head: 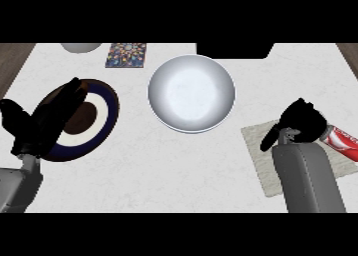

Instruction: Pick the croissant from the placemat and place it in the bowl

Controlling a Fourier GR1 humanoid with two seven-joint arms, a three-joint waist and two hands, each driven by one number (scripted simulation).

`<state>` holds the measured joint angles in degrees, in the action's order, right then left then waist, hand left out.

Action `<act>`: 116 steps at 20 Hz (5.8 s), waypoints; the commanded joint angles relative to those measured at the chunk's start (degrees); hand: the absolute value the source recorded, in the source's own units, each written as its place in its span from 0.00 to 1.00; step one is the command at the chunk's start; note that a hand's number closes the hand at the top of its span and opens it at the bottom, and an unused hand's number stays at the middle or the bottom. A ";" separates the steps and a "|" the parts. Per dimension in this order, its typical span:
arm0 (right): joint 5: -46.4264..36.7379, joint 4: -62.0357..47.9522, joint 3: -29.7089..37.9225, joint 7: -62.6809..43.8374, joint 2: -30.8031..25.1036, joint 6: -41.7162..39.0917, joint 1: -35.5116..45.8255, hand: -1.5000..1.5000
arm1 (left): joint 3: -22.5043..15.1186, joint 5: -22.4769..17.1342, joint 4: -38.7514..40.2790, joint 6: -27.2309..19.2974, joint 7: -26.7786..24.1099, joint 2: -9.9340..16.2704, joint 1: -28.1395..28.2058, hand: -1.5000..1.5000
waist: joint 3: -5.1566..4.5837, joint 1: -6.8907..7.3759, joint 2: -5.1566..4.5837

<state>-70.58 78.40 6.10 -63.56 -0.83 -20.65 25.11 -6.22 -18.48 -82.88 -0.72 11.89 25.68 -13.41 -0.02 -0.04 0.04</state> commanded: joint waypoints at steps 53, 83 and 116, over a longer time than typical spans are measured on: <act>7.86 -11.77 -7.08 44.93 -12.71 2.46 -3.81 1.00 | 9.28 8.15 -2.13 8.89 3.73 -8.08 0.62 0.50 | 0.27 1.27 -0.16; 43.87 29.79 11.27 59.16 -29.73 -35.57 4.11 1.00 | 12.24 8.55 -3.68 10.38 5.22 -8.31 1.32 0.50 | -0.04 -0.10 0.18; 27.72 -26.39 -6.62 52.63 -1.85 5.17 38.24 1.00 | 10.33 12.77 -2.21 9.99 3.99 -12.23 -0.81 0.50 | -0.01 1.82 -0.77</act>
<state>-41.91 61.63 -0.64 -17.29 -4.08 -20.50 63.46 4.95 -6.91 -85.89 9.96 16.68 14.48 -13.68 -0.04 1.60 -0.49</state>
